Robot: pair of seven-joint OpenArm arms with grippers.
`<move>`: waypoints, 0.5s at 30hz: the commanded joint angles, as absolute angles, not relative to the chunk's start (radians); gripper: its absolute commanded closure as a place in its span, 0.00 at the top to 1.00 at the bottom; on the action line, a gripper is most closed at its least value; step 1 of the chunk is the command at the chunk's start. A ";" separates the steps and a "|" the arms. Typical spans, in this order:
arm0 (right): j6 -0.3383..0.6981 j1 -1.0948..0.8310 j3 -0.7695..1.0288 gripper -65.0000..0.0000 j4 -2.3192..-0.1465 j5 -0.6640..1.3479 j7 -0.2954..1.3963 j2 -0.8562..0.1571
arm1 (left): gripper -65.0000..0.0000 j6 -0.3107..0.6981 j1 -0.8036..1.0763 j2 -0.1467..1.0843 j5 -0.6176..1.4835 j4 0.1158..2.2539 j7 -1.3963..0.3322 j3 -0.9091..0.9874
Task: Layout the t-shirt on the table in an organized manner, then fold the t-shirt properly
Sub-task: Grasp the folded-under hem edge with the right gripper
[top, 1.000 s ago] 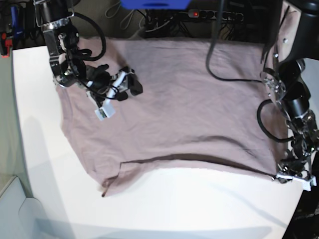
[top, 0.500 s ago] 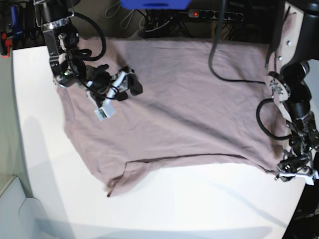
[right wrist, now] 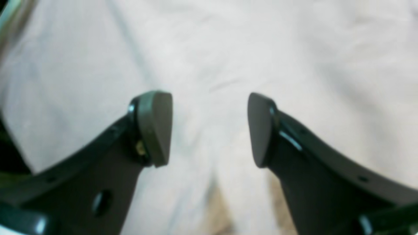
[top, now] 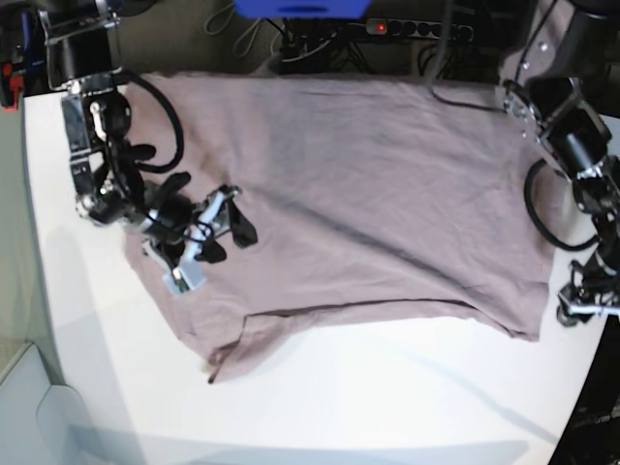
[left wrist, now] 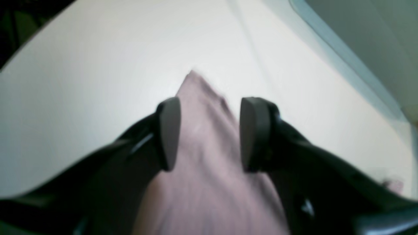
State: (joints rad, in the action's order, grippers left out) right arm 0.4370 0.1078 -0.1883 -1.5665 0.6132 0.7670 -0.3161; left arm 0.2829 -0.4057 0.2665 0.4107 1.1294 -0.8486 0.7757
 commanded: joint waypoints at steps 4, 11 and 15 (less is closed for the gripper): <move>0.443 0.274 -0.196 0.57 -1.412 0.631 0.742 -0.302 | 0.37 0.302 -0.239 0.182 0.489 1.314 -0.875 0.766; 0.444 0.479 -0.369 0.57 -1.124 0.633 0.529 -0.286 | 0.37 0.308 -0.096 0.124 0.489 1.326 -0.872 0.768; 0.444 0.535 -0.437 0.57 -0.986 0.631 0.398 -0.254 | 0.37 0.309 -0.051 0.127 0.489 1.326 -0.846 0.769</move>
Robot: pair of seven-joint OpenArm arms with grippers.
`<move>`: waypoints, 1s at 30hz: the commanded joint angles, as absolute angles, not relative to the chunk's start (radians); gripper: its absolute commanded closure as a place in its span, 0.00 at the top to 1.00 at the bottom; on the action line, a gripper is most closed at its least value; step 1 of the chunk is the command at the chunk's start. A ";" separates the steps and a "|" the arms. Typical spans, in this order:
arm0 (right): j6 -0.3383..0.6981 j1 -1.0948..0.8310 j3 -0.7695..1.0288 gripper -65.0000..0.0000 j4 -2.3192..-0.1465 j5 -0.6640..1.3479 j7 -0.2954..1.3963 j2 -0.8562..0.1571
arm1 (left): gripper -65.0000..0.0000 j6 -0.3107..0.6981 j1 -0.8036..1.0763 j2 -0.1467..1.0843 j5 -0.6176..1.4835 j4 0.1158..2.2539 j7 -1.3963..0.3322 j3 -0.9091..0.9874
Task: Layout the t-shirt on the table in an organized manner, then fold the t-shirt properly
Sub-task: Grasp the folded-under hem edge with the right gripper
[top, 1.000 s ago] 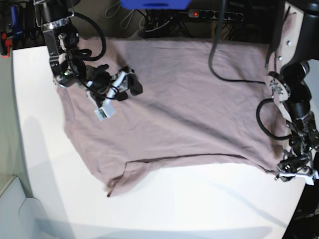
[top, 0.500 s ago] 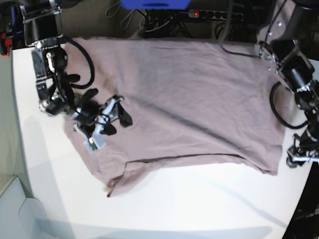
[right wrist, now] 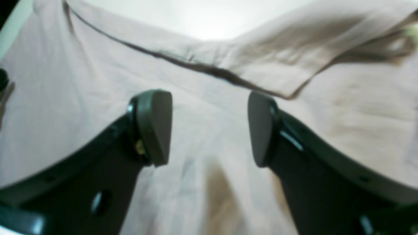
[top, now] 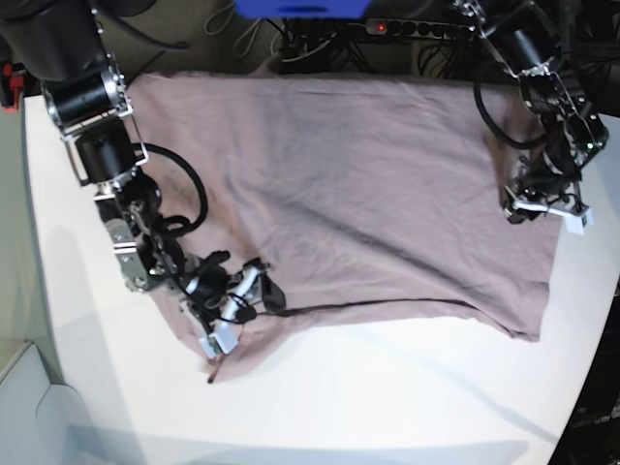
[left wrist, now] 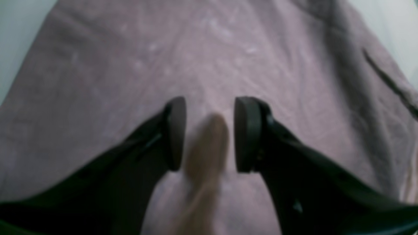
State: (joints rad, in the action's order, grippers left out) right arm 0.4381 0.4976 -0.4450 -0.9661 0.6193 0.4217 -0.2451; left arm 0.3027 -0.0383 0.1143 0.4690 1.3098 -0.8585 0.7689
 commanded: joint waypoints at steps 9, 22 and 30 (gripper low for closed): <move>0.444 0.657 -0.470 0.57 -0.573 0.631 0.122 -0.188 | 0.37 0.309 0.018 0.156 0.487 1.317 -0.777 0.773; 0.441 0.503 -0.470 0.57 -0.601 0.633 0.081 -0.234 | 0.37 0.312 0.022 0.217 0.498 1.287 -0.788 0.774; 0.440 0.263 -0.463 0.57 -1.072 0.633 0.252 -0.363 | 0.37 0.312 0.051 0.194 0.498 1.369 -0.789 0.768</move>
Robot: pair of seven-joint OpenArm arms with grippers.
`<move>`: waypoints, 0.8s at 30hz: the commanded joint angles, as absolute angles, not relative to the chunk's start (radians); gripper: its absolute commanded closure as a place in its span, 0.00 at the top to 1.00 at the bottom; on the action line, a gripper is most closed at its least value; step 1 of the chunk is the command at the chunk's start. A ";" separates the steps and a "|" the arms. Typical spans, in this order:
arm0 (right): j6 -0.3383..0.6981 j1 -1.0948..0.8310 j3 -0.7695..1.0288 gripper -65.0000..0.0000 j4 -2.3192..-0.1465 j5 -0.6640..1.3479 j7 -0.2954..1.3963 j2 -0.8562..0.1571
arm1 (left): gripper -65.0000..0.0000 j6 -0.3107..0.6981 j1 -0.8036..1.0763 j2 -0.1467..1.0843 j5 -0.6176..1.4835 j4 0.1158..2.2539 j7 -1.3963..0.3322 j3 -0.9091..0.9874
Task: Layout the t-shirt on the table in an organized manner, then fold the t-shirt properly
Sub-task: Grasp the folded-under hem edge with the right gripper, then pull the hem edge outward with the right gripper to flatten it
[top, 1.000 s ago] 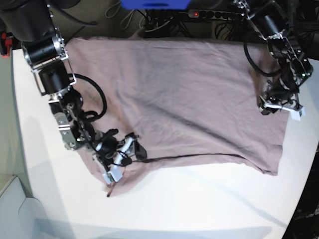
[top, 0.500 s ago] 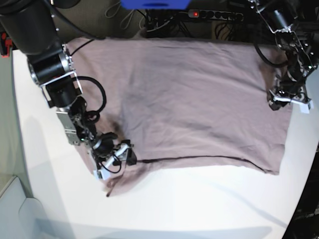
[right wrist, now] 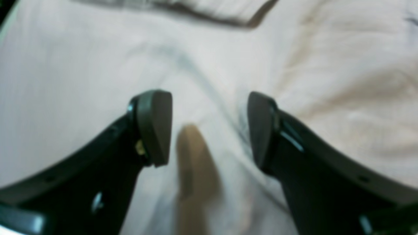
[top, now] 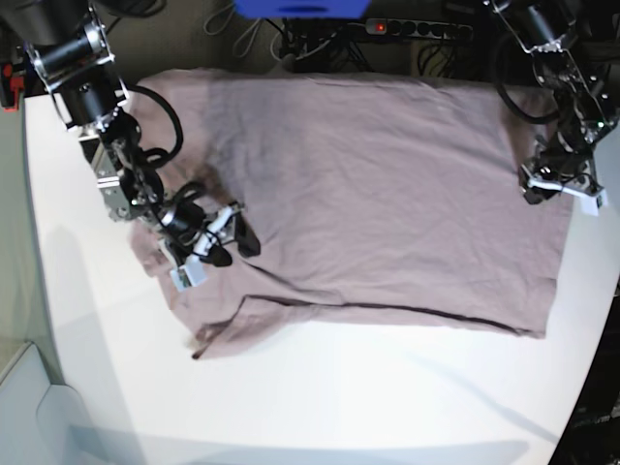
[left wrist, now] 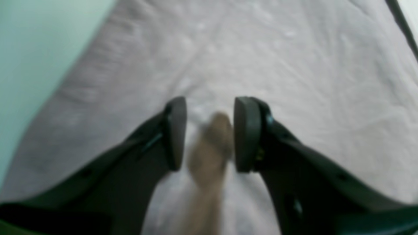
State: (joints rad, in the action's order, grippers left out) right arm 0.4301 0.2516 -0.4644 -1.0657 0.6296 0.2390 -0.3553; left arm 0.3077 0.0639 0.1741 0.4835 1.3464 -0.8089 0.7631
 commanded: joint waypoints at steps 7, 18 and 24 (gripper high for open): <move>0.438 0.160 -0.418 0.57 -1.356 0.633 0.374 -0.420 | 0.37 0.312 0.051 0.193 0.498 1.371 -0.846 0.769; 0.438 0.375 -0.380 0.57 -1.196 0.587 0.384 -0.354 | 0.37 0.312 0.085 0.191 0.499 1.394 -0.849 0.773; 0.440 0.447 -0.369 0.56 -1.023 0.358 0.378 -0.226 | 0.37 0.312 0.097 0.180 0.499 1.431 -0.849 0.773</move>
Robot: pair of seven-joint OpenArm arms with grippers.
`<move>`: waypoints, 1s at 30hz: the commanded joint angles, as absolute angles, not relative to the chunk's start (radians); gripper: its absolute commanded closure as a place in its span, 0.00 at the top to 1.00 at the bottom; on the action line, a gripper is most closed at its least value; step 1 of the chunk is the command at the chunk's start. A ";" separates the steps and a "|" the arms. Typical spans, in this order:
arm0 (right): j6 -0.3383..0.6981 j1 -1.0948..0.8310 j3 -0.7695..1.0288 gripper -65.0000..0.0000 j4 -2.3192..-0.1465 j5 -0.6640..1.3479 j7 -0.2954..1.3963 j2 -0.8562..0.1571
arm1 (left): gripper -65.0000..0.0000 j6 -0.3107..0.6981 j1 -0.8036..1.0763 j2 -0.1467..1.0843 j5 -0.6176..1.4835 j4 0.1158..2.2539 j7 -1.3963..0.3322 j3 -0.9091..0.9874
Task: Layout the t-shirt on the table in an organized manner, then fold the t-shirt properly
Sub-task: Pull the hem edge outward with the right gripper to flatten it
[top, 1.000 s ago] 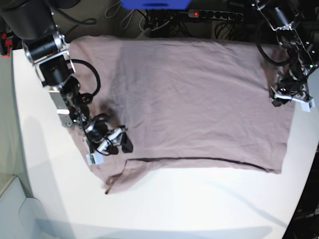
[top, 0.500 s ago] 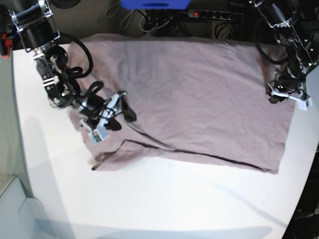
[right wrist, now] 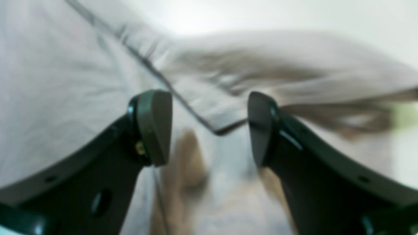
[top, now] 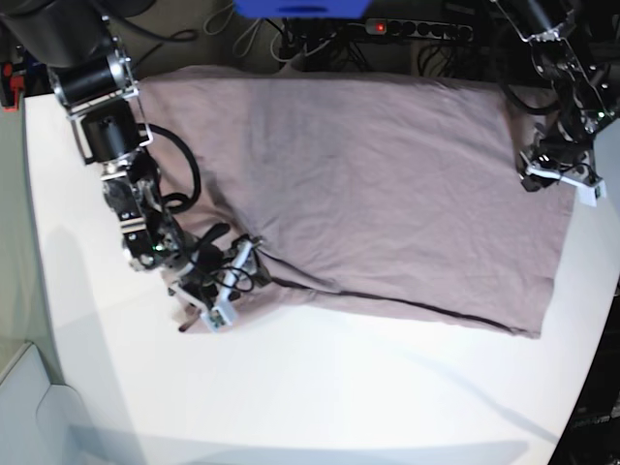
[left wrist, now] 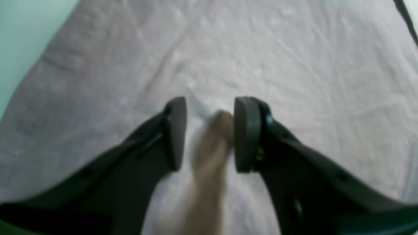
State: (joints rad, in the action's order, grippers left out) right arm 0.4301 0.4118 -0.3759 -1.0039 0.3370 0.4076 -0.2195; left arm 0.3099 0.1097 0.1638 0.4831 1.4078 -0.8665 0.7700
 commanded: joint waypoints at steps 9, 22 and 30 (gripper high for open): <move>0.440 0.409 -0.369 0.56 -1.017 0.291 0.340 -0.205 | 0.37 0.312 0.110 0.179 0.499 1.465 -0.849 0.773; 0.383 0.417 -0.374 0.56 -1.017 0.289 0.300 -0.205 | 0.37 0.312 0.110 0.179 0.499 1.458 -0.849 0.773; 0.306 0.415 -0.377 0.56 -0.972 0.289 0.223 -0.203 | 0.37 0.312 0.110 0.179 0.499 1.457 -0.849 0.771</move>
